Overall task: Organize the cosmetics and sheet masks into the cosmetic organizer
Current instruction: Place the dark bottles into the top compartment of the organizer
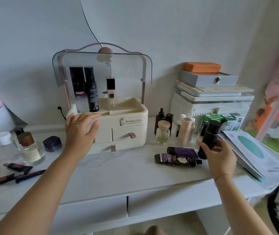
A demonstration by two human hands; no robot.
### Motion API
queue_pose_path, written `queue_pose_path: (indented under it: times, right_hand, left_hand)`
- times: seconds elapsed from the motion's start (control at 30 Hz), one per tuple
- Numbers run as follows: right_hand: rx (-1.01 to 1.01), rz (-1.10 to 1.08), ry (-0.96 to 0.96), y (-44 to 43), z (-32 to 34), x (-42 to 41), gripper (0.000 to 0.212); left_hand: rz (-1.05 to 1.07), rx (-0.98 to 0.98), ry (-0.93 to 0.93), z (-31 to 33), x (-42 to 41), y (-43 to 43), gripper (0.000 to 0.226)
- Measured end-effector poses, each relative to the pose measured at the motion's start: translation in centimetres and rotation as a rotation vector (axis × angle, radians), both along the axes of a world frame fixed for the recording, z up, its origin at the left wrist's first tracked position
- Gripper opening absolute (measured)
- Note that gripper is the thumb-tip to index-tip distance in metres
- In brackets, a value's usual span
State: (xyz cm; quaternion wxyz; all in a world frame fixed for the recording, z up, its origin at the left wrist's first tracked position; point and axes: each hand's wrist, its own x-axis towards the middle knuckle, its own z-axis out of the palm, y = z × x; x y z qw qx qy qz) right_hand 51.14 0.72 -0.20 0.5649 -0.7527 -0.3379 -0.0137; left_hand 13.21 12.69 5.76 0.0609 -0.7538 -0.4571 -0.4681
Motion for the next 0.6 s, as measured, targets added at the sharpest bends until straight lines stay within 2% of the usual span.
queue_pose_path:
  times: [0.07,0.13,0.27,0.37,0.43,0.6]
  right_hand:
    - [0.079,-0.05,-0.004,-1.1,0.9,-1.2,0.032]
    - [0.194,-0.006,0.007,-1.9,2.7,-3.4,0.033]
    - [0.307,0.365,-0.066,-0.5,7.8,-10.7,0.032]
    - [0.279,0.633,-0.121,3.6,11.9,-16.2,0.032]
    - [0.238,0.732,-0.103,7.4,14.1,-18.9,0.032]
    - [0.037,0.739,-0.055,15.9,15.6,-22.7,0.026]
  left_hand:
    - [-0.006,0.001,-0.016,0.1,0.1,-0.2,0.034]
    - [-0.007,0.001,-0.02,0.2,0.1,-0.3,0.033]
    - [-0.033,-0.015,-0.064,0.1,0.2,-0.5,0.026]
    - [-0.058,-0.018,-0.08,0.1,0.0,-0.4,0.026]
    - [-0.06,-0.03,-0.083,0.3,0.0,-0.5,0.028]
    - [-0.079,-0.04,-0.099,0.3,0.0,-0.8,0.033]
